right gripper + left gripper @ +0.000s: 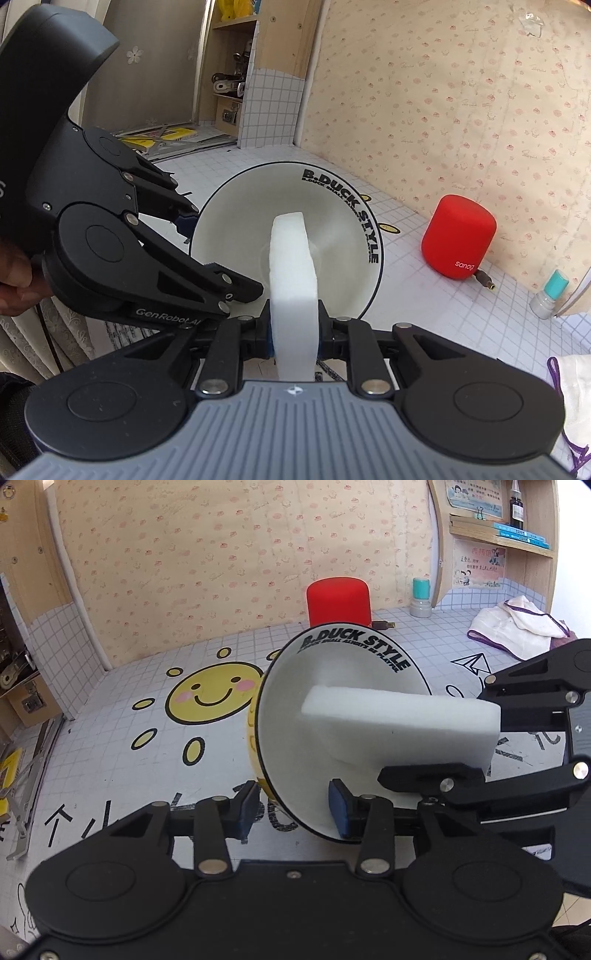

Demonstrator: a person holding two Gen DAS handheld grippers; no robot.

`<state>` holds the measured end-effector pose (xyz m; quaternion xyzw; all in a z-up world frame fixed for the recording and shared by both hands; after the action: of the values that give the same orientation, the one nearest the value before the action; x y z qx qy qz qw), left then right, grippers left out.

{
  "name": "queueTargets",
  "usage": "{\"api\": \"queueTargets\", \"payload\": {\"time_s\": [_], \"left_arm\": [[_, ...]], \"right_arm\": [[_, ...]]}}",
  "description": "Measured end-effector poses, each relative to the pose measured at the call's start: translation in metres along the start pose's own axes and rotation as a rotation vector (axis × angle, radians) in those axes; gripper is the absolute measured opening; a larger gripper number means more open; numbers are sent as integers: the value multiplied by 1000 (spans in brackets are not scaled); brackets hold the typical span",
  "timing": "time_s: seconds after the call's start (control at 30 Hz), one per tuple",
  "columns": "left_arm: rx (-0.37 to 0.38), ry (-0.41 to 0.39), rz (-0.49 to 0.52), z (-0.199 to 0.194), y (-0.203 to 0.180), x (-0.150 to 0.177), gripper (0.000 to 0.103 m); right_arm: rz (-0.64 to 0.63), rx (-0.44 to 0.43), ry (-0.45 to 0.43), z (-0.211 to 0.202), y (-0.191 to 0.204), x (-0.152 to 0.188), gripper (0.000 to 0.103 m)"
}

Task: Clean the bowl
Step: 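Hold the bowl rim with the left gripper while the right gripper rubs the sponge around the inner wall, then hold the bowl with the left gripper while the right gripper wipes the sponge across the bowl bottom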

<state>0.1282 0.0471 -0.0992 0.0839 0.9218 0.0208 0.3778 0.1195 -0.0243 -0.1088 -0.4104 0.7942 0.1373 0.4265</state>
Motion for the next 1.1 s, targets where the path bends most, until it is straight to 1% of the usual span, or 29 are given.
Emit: {"api": "queueTargets", "payload": {"time_s": [0.03,0.23,0.33,0.37,0.47,0.53,0.57,0.67,0.87,1.0,1.1], "left_arm": [[-1,-1,-18,-1,0,0,44],[57,7,-108,8,1,2,44],[60,6,-110,10,1,1,44],[58,6,-107,11,1,0,44],[25,0,-49,10,0,-2,44],[-36,-12,11,8,1,-5,44],[-51,-13,27,7,2,-6,43],[-43,-10,39,6,4,-7,41],[-47,-19,31,5,13,-8,41],[-58,-20,48,5,11,-10,41],[-53,-15,58,6,8,-11,41]], "right_arm": [[7,-1,-2,0,-1,0,21],[52,-4,-10,-2,-7,2,21],[55,-17,-7,-1,-5,5,21],[52,-18,-6,-1,-3,5,21],[60,-17,-16,-2,-4,5,21],[59,-11,-25,-4,-4,1,21],[56,-6,-28,-5,-4,0,21],[37,10,-28,-6,-3,-2,21],[52,-4,-28,-3,-3,-4,21],[44,3,-19,0,0,-3,21],[37,9,-10,-1,0,-3,21]]}}
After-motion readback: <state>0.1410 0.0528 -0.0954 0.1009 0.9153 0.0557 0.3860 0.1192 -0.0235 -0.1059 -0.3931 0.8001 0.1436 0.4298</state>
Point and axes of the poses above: each gripper's, at about its wrist camera, not at the fingertips, and z roughly the way its jaws point, y to its left, x to its underside, the point moved 10 cm from there along z, roughly the way its jaws point, and after that the axes turned 2 degrees about y, right-handed, at the moved point
